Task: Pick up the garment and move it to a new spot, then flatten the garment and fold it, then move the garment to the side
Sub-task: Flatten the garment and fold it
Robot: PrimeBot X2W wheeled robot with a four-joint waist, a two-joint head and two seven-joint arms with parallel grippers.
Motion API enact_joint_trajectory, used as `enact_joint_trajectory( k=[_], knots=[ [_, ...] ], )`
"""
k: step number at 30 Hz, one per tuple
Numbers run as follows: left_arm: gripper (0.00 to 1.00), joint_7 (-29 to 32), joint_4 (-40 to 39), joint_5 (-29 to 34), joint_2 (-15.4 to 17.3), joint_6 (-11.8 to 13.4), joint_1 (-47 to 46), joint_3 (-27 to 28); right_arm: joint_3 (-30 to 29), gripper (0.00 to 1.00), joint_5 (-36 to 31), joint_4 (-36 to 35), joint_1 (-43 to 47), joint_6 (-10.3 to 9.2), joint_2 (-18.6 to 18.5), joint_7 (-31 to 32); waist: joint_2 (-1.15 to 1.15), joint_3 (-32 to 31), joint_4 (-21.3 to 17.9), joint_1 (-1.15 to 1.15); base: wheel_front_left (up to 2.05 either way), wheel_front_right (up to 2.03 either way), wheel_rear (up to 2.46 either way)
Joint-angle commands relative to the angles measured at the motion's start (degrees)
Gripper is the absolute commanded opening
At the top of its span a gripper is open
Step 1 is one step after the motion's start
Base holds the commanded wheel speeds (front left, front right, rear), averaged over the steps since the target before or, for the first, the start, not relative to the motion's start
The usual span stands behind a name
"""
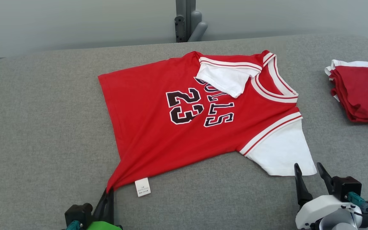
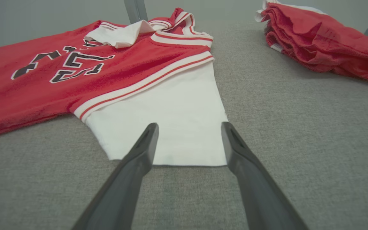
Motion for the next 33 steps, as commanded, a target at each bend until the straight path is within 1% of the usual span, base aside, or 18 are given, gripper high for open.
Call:
enact_joint_trajectory(
  k=[1, 3, 8, 15, 23, 24, 25, 26, 28, 30, 33],
  knots=[
    [0.0, 0.0, -0.5, 0.9, 0.4, 1.0, 0.6, 1.5, -0.6, 1.0, 0.0, 0.6, -0.2, -0.09, -0.1, -0.1, 0.0, 0.2, 0.2, 0.0, 0.0, 0.0, 0.0],
    [0.0, 0.0, -0.7, 1.5, 0.4, 1.4, 0.8, 2.8, -1.0, 1.0, -0.1, 1.4, -0.6, -0.09, 0.0, -0.1, 0.0, 0.3, 0.4, 0.0, 0.0, 0.0, 0.0],
    [0.0, 0.0, -0.5, 2.3, 0.4, 1.0, 0.9, 3.3, -1.5, 1.0, -0.2, 3.0, -1.0, -0.09, 0.0, -0.1, 0.0, 0.4, 0.6, 0.0, 0.0, 0.0, 0.0],
    [0.0, 0.0, -0.3, 2.6, 0.4, 1.2, 0.4, 2.7, -3.3, 1.0, -0.7, 7.2, -1.5, -0.09, 0.2, -0.1, 0.0, 0.6, 1.0, 0.0, 0.0, 0.0, 0.0],
    [0.0, 0.0, -0.3, 3.1, 0.4, 0.8, -0.1, 1.7, -4.2, 1.0, 0.9, 11.3, -4.0, -0.09, 0.2, -0.1, 0.0, 1.0, 1.9, 0.0, 0.0, 0.0, 0.0],
    [0.0, 0.0, -0.3, 3.1, 0.4, 0.7, -0.2, 1.5, -4.3, 0.98, 1.2, 11.8, -4.3, -0.09, 0.2, -0.1, 0.0, 1.0, 2.1, 0.0, 0.0, 0.0, 0.0],
    [0.0, 0.0, -0.3, 3.1, 0.4, 0.6, -0.2, 1.4, -4.1, 0.76, 1.5, 12.6, -4.5, -0.09, 0.3, -0.1, 0.0, 1.0, 2.3, 0.0, 0.0, 0.0, 0.0],
    [0.0, 0.0, -0.3, 3.2, 0.4, 0.5, -0.2, 1.4, -4.2, 0.4, 1.9, 13.1, -4.6, -0.09, 0.3, 0.0, 0.0, 1.0, 2.4, 0.0, 0.0, 0.0, 0.0],
    [0.0, 0.0, -0.4, 3.2, 0.4, 0.4, -0.1, 1.4, -3.7, 0.0, 2.4, 14.2, -4.8, -0.09, 0.3, 0.0, 0.0, 0.9, 2.6, 0.0, 0.0, 0.0, 0.0],
    [0.0, 0.0, -0.6, 3.2, 0.4, 0.4, 0.1, 1.5, -3.5, 0.0, 3.0, 14.5, -4.8, -0.1, 0.3, 0.0, 0.0, 0.7, 2.7, 0.0, 0.0, 0.0, 0.0],
    [0.0, 0.0, -2.3, 2.5, 0.4, 0.2, 0.4, 2.1, -3.2, 0.0, 4.7, 11.4, -4.9, -0.09, 0.2, -0.1, 0.0, 0.0, 2.4, 0.0, 0.0, 0.0, 0.0]
  ],
)
